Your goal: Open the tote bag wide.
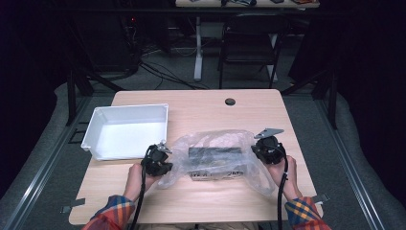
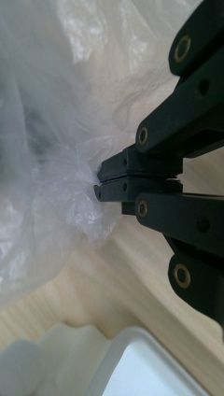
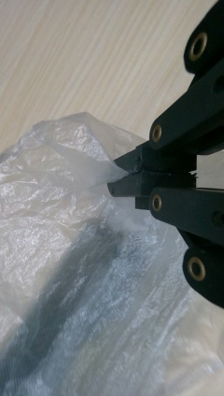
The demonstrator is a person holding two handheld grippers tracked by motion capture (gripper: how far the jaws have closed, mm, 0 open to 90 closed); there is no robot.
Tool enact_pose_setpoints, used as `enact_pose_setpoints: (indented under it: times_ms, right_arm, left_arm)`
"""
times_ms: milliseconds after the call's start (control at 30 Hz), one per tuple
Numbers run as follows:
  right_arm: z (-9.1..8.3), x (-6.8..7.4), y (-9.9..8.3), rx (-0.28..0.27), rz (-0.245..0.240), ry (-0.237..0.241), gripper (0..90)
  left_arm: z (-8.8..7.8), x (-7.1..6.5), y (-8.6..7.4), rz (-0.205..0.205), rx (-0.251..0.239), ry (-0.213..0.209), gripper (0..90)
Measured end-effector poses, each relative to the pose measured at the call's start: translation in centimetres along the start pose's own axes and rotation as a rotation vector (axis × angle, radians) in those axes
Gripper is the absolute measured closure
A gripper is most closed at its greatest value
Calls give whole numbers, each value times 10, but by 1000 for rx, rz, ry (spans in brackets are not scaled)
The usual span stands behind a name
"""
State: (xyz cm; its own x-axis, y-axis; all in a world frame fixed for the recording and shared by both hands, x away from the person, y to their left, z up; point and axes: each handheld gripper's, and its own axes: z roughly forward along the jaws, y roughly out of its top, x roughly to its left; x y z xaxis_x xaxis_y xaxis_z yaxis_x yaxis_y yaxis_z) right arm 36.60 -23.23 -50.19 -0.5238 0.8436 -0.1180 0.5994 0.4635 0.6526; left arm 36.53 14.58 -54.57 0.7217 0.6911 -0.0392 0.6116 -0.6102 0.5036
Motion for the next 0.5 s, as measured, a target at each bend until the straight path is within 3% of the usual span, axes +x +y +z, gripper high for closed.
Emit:
enact_pose_setpoints:
  times_ms: [133,167,367,433,500]
  right_arm:
    - [16,-4,7,1,9,-38,900]
    - [28,-5,9,16,9,-63,900]
    - [53,-3,5,107,5,-44,900]
    - [53,-3,4,122,-5,-31,899]
    - [47,-2,3,100,5,-24,893]
  left_arm:
    - [6,2,1,-1,22,36,892]
    - [8,3,1,7,39,57,892]
    - [9,6,-4,2,59,63,884]
    - [5,6,-4,1,59,65,800]
    - [-7,6,-6,-14,43,57,671]
